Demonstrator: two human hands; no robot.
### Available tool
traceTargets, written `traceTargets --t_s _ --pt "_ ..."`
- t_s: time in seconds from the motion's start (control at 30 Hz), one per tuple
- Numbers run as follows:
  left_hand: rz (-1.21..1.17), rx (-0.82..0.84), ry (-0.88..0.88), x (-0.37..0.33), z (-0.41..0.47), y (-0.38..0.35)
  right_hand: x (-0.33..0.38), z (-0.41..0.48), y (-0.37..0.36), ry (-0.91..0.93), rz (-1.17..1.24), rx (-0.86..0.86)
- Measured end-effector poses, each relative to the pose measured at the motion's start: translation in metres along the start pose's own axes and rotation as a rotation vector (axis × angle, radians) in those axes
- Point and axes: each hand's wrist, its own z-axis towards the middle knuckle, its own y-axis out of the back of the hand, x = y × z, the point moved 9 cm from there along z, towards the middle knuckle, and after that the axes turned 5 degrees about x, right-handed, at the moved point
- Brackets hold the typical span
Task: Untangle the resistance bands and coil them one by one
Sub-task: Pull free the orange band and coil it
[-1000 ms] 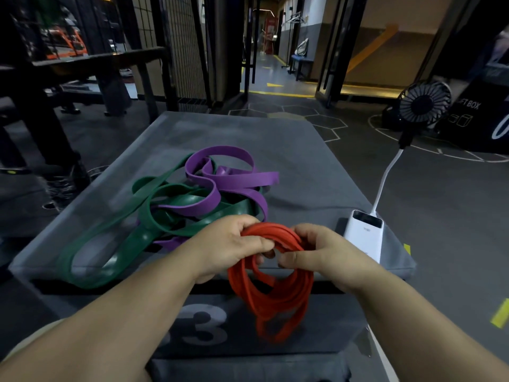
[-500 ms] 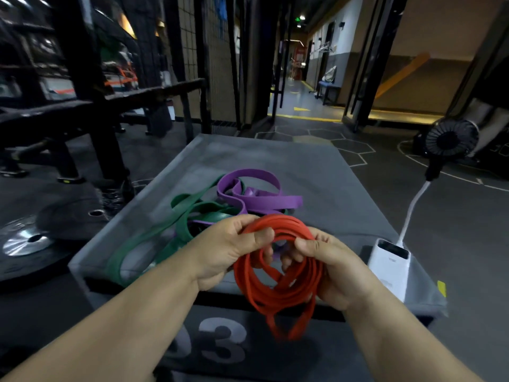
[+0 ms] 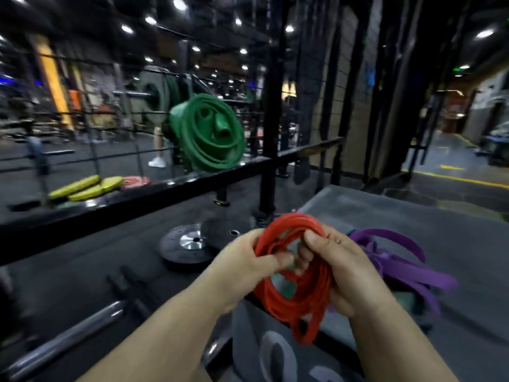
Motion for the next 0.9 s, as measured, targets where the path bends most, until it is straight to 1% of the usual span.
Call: traceTargets --t_s 0.13,0.23,0.43,0.5,0.6,0.7,0.77,0.9 --pt "-0.156 -0.191 0.018 -0.016 -0.035 0.055 -0.008 0.023 -0.045 -0.022 -0.101 0.043" --pt "-0.137 -0.357 -0.049 -0.04 -0.061 0.09 -0.002 0.039 -0.087 0.016 -0.284 0.152" --pt "-0.038 -0.587 -0.196 -0.082 -0.113 0.151 0.01 0.077 -0.174 0.099 -0.456 0.265" --pt "-0.053 -0.657 -0.254 -0.093 -0.132 0.168 0.013 0.089 -0.2 0.123 -0.455 0.287" --pt "-0.006 -0.751 -0.32 -0.11 -0.154 0.189 0.018 0.105 -0.233 0.142 -0.405 0.282" --pt "-0.126 -0.777 -0.373 -0.116 -0.157 0.196 0.028 0.119 -0.263 0.185 -0.425 0.307" --pt "-0.223 -0.796 -0.368 -0.113 -0.153 0.195 0.037 0.129 -0.279 0.232 -0.544 0.326" --pt "-0.359 -0.986 -0.368 -0.1 -0.152 0.205 0.055 0.141 -0.305 0.313 -0.927 0.342"
